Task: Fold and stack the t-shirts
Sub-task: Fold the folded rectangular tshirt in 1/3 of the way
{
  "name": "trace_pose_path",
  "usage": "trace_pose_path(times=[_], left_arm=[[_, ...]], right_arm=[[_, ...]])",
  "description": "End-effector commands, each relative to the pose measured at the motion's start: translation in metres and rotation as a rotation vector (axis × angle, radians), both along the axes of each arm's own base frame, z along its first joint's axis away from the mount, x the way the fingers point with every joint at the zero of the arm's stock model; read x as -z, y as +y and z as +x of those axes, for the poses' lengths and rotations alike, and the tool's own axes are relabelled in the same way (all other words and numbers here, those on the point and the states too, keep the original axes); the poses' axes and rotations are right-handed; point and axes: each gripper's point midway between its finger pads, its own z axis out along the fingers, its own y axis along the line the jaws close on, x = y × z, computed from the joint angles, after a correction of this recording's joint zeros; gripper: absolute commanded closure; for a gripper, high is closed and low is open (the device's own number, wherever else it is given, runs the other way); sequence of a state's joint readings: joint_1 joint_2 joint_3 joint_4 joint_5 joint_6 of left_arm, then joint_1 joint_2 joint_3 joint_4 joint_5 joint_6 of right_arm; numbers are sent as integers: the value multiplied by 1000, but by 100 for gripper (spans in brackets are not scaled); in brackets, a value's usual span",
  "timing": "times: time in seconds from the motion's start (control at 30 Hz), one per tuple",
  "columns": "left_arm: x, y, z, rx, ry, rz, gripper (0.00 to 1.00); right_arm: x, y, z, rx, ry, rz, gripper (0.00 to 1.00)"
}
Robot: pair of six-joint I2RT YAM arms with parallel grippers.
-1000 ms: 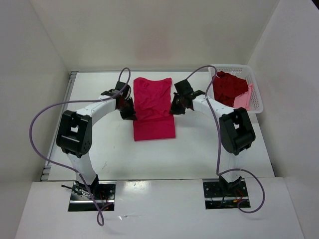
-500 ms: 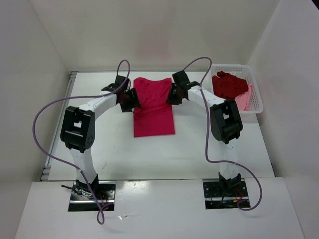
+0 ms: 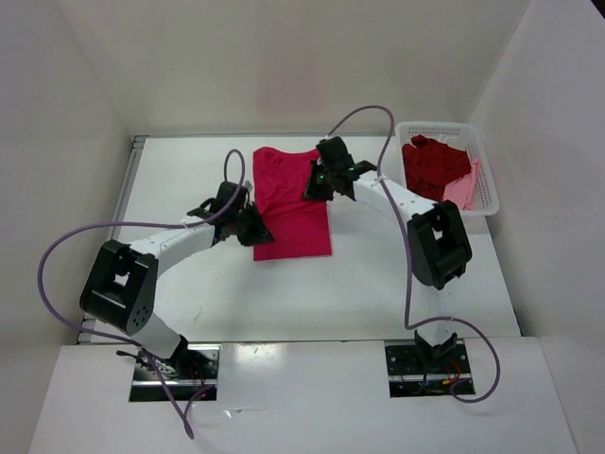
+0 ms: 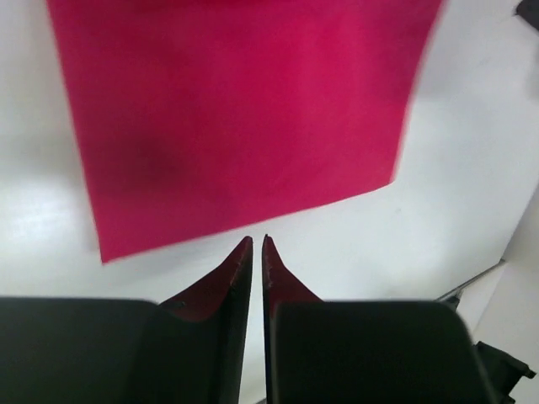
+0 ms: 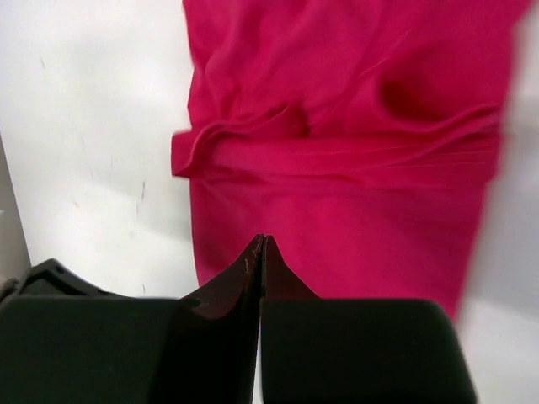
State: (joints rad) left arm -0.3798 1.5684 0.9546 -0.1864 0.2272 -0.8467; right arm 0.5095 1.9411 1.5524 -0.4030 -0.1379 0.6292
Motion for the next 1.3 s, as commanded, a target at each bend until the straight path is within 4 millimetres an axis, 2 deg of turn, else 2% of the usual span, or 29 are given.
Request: trace_pose_path(times=[0.0,0.1,0.13,0.2,0.27,0.3,0.33,0.37,0.47,0.5,0.53,0.6,0.63,0.67,0.77,0.8,0.83,0.9,0.93,0.97,1.0,1.03,1.07,1.1,1.13,1.17,1.2,1.23,1.27], left_arm=[[8,-4,0,-76,12,-71,87],[13,-6,-1,-78,24,-83,87],[29,-5,-8,-72,64,-74,87],[42,-2,-15,-74,91,-62,87],[55,2,-24,-75,126,-46,87],[58,2,-25,-76,134,-43,87],[62,4,-29,-76,145,-38,87],[62,5,-28,-83,142,-30,87],[71,10,-33,-83,161,-5,85],[76,13,-38,-89,176,9,85],[77,14,-40,-89,186,14,85],[85,19,-48,-89,206,38,84],[85,20,-47,-95,203,45,84],[89,22,-52,-95,216,51,84],[84,24,-55,-95,207,47,84],[79,25,-54,-101,194,51,83],[73,25,-52,-93,179,50,81],[56,24,-47,-99,142,42,78],[47,25,-42,-98,113,45,77],[39,24,-40,-98,96,38,76],[28,25,-35,-99,60,39,76],[21,24,-34,-99,48,34,76],[21,24,-34,-99,48,34,76],[16,27,-31,-109,36,28,76],[16,27,-31,-109,36,28,76],[17,26,-30,-116,29,18,76],[20,25,-28,-116,31,19,76],[26,25,-29,-122,44,19,76],[26,25,-25,-123,39,5,76]], right_arm=[[32,36,-7,-96,31,18,100],[37,42,0,-104,39,22,100],[47,46,3,-110,56,21,100],[57,47,4,-109,69,13,100],[58,49,8,-109,70,13,100],[67,47,9,-101,79,-3,100],[62,51,15,-101,65,5,100],[71,50,16,-94,80,-11,100],[70,56,26,-95,69,-5,100],[78,57,27,-94,84,-13,100],[73,60,32,-95,68,-4,100],[76,59,40,-79,70,2,100],[65,63,46,-73,50,20,100],[67,59,53,-61,49,21,100],[54,55,78,-20,12,57,100],[55,48,84,-1,19,46,100],[47,53,93,-2,1,56,100],[37,50,98,-8,-5,57,100],[33,50,99,-16,-13,51,100],[7,50,99,-17,-52,71,100],[-2,48,95,-23,-63,70,100],[-2,45,90,-23,-65,70,100],[-29,42,85,-24,-104,91,99],[-32,45,76,-35,-106,93,99],[-19,48,60,-58,-74,88,99],[-28,51,50,-77,-82,101,99],[-22,54,41,-89,-71,96,99],[-2,55,29,-100,-27,73,99],[2,66,18,-130,-20,78,99]])
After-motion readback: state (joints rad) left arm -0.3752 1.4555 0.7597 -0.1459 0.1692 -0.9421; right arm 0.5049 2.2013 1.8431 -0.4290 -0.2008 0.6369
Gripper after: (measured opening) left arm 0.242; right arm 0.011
